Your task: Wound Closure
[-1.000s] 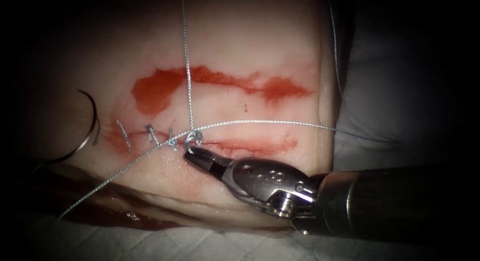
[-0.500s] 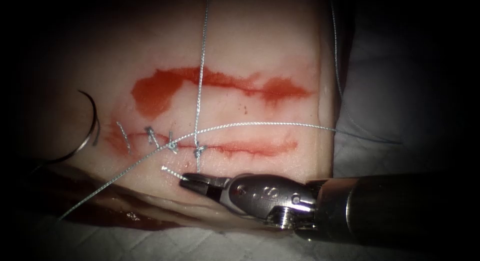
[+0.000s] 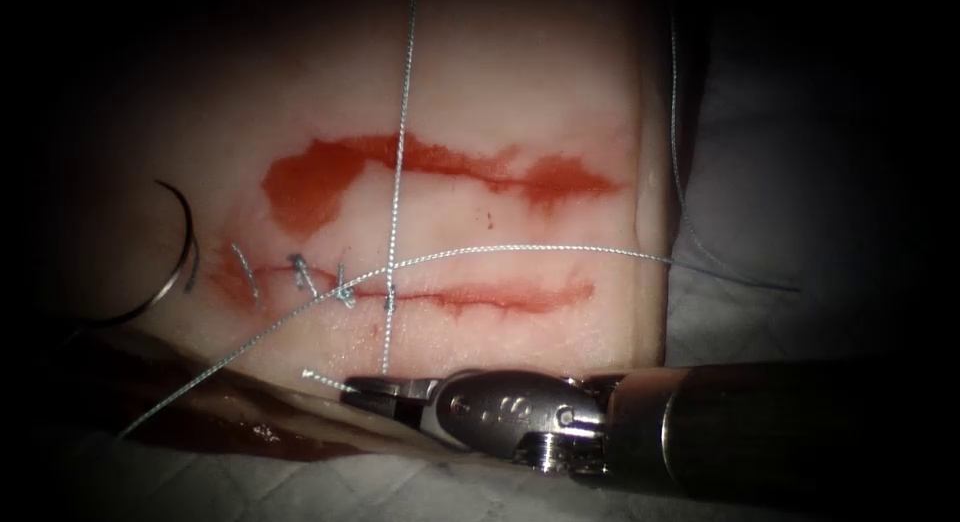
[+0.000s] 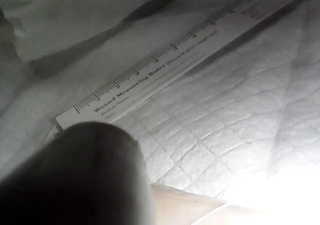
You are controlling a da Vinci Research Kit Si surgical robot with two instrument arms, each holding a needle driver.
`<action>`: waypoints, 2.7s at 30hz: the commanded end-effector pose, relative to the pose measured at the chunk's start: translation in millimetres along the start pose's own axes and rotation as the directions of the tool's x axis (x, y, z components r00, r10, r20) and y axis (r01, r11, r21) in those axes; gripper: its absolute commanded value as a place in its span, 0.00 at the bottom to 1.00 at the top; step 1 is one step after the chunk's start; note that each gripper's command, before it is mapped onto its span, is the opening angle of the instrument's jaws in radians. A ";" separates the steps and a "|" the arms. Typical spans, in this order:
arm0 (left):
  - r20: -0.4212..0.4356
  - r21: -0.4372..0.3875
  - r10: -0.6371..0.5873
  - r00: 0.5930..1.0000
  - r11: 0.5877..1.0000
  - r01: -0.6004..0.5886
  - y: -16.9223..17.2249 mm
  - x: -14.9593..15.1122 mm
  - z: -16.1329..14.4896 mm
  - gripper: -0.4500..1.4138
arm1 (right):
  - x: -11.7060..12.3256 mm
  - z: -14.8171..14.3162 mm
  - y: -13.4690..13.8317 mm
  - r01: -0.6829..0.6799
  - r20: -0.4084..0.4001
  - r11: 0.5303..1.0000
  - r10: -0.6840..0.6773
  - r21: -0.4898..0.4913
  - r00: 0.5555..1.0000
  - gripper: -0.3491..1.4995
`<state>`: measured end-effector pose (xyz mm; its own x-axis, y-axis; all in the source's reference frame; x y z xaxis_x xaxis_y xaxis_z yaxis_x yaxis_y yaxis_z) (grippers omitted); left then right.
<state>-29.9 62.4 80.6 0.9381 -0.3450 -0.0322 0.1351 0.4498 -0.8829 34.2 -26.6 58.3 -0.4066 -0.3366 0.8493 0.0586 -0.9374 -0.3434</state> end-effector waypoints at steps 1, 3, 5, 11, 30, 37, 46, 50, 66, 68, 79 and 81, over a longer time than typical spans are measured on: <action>-0.017 -0.019 0.010 1.000 1.000 -0.010 1.4 -0.4 1.4 0.00 | -0.2 0.9 0.4 0.010 0.004 1.000 -0.010 -0.009 1.000 0.00; -0.025 -0.025 0.014 1.000 1.000 -0.015 2.0 -0.1 1.8 0.00 | -0.3 0.9 0.5 0.011 0.004 1.000 -0.011 -0.012 1.000 0.00; -0.039 -0.034 0.029 0.999 0.999 -0.030 2.9 0.1 2.4 0.00 | -0.3 0.9 0.7 0.012 0.005 1.000 -0.012 -0.015 1.000 0.00; -0.066 -0.040 0.060 0.996 0.997 -0.063 4.6 -0.3 3.6 0.00 | -0.2 1.4 1.4 0.035 0.009 0.998 -0.035 -0.058 0.999 0.00; -0.099 -0.044 0.124 0.987 0.991 -0.128 5.7 -4.6 4.8 0.00 | 0.4 1.6 3.1 0.072 -0.004 0.993 -0.073 -0.089 0.997 0.00; -0.105 -0.045 0.141 0.985 0.988 -0.146 6.3 -6.7 5.5 0.00 | 0.7 1.6 3.4 0.071 -0.009 0.992 -0.072 -0.105 0.997 0.00; -0.100 -0.044 0.140 0.985 0.988 -0.145 6.6 -6.7 5.8 0.00 | 1.0 1.6 4.1 0.067 -0.013 0.989 -0.070 -0.129 0.997 0.00; -0.094 -0.044 0.140 0.986 0.989 -0.144 7.0 -6.6 6.0 0.00 | 1.0 1.6 4.3 0.060 -0.014 0.989 -0.063 -0.138 0.998 0.00; -0.073 -0.058 0.137 0.988 0.988 -0.141 6.8 -5.7 5.4 0.00 | -0.4 1.1 3.6 0.030 -0.008 0.995 -0.031 -0.098 0.999 0.00; -0.060 -0.063 0.137 0.989 0.988 -0.140 6.1 -4.7 3.9 0.00 | -1.5 0.2 2.4 0.011 0.000 0.999 -0.011 -0.045 1.000 0.08; 0.000 0.069 -0.214 0.977 0.975 0.214 7.9 11.6 -14.1 0.00 | -5.7 -7.6 -3.6 -0.151 0.129 0.960 0.123 0.236 0.984 0.86; 0.001 0.144 -0.302 0.953 0.943 0.299 7.7 12.9 -16.6 0.00 | -6.1 -8.8 -4.1 -0.166 0.133 0.953 0.136 0.252 0.982 0.86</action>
<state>-21.5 46.9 65.5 0.8561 -0.4622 0.2310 0.4481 0.4413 -0.7775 28.2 -20.3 50.9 -0.2739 -0.4680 0.8402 0.3458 -0.8631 -0.3681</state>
